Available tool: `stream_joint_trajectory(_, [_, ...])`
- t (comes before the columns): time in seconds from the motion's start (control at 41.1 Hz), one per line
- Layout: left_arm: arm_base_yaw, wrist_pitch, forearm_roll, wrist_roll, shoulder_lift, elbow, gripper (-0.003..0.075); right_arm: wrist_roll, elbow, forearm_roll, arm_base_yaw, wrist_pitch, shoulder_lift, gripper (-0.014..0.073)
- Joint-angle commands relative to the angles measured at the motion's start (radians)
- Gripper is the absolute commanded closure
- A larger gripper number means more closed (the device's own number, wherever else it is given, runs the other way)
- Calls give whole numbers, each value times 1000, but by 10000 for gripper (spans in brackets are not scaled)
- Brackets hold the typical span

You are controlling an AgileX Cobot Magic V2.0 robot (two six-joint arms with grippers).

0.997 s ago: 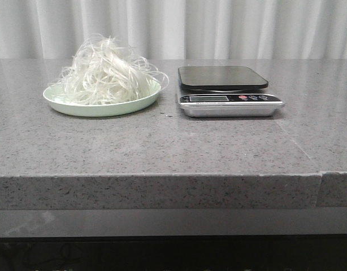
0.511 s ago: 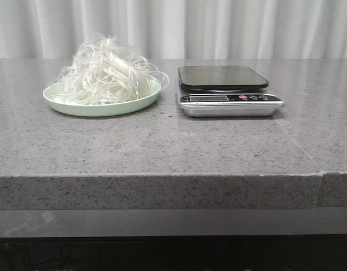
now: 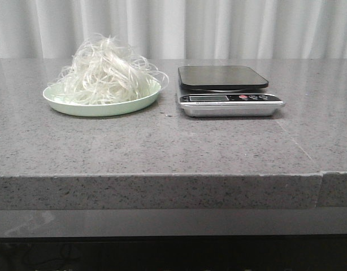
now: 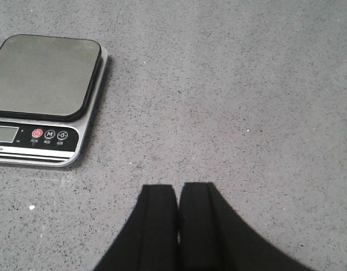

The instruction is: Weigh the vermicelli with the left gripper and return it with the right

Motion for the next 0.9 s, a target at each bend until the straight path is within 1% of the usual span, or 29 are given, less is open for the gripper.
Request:
stream_joint_trajectory(0.0, [1, -66, -10, -10, 17, -31, 575, -2, -26, 0, -7, -52, 2, 431])
stream_joint_trajectory(0.073, [1, -66, -10, -10, 28, -31, 574, -2, -26, 0, -7, -52, 2, 389])
stream_joint_trajectory(0.122, [1, -66, -10, -10, 30, -31, 564, -2, -26, 0, -7, -52, 2, 324])
stream_joint_trajectory(0.17, [1, -66, -10, -10, 35, -31, 528, -2, -26, 0, -7, -52, 2, 239])
stream_joint_trajectory(0.243, [1, -66, -11, -10, 35, -31, 406, -2, -26, 0, -7, -52, 2, 104])
stream_joint_trajectory(0.292, [1, -67, -11, -10, 35, -31, 300, -2, -26, 0, -7, -52, 2, 44])
stream_joint_trajectory(0.316, [1, -67, -11, -10, 35, -31, 241, -2, -26, 0, -7, -52, 2, 27])
stream_joint_trajectory(0.341, [1, -67, -11, -10, 35, -31, 203, -2, -26, 0, -7, -52, 2, 15])
stream_joint_trajectory(0.389, [1, -67, -16, -10, 40, -31, 137, -2, -26, 0, -7, -52, 2, 13])
stream_joint_trajectory(0.414, [1, -67, -21, -10, 43, -31, 122, -2, -26, 0, -7, -52, 2, 16])
stream_joint_trajectory(0.438, [1, -67, -27, -10, 48, -31, 113, -2, -26, 0, -7, -52, 2, 16])
stream_joint_trajectory(0.535, [1, -66, -67, -8, 79, -50, 125, -2, -26, 0, -7, -52, 2, 16])
stream_joint_trajectory(0.657, [-19, -66, -160, 72, 131, -88, 125, -2, -26, 0, -7, -52, 2, 16])
stream_joint_trajectory(0.754, [-71, -66, -194, 113, 177, -125, 125, -2, -26, 0, -7, -52, 2, 16])
stream_joint_trajectory(0.876, [-162, -86, -194, 113, 249, -166, 125, -2, -26, 0, -7, -52, 2, 16])
